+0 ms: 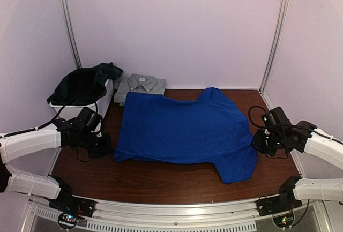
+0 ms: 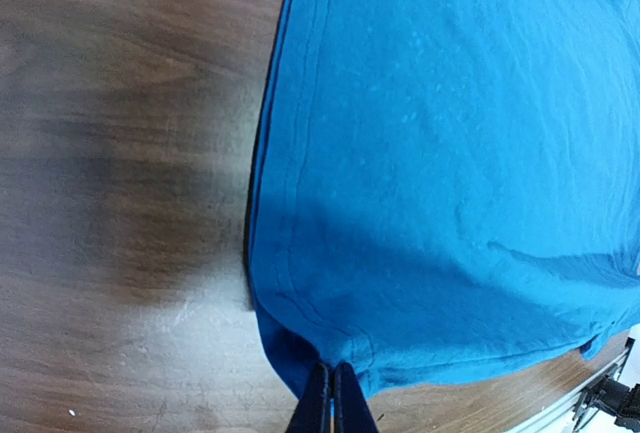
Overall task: Fold and stack the mixed laundry pile
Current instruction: Fold the flattened T-shirt at the center of the board.
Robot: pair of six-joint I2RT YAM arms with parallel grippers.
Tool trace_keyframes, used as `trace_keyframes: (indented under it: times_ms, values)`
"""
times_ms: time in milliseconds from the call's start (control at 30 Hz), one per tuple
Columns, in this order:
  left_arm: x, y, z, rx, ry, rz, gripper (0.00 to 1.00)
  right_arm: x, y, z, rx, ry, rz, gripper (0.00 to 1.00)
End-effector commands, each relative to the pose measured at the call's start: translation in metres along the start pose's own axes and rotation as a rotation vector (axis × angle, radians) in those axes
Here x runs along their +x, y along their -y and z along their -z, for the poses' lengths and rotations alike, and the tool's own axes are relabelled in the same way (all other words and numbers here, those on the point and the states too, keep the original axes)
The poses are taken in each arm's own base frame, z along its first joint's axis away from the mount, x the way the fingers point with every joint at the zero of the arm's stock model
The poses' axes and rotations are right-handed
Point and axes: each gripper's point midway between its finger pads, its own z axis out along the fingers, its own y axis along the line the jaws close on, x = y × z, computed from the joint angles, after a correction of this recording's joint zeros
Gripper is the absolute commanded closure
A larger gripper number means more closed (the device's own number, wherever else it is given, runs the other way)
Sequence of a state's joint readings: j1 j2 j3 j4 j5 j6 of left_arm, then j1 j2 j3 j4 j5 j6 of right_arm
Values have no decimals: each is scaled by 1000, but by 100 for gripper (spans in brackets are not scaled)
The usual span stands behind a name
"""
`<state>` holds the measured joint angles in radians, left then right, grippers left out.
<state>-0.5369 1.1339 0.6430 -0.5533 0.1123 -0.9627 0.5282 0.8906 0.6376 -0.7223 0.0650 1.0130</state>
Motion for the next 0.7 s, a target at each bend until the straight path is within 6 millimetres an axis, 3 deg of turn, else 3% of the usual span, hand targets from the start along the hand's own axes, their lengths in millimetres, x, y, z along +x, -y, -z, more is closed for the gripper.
trace_keyframes:
  times_ms: [0, 333, 667]
  values:
    - [-22, 9, 4, 17, 76, -19, 100, -25, -28, 0, -81, 43, 61, 100]
    - [-49, 15, 2, -12, 148, -87, 100, -49, -41, -12, -95, 48, 97, 100]
    - [-73, 15, -8, -85, 196, -143, 100, -59, -50, -29, -96, 34, 135, 100]
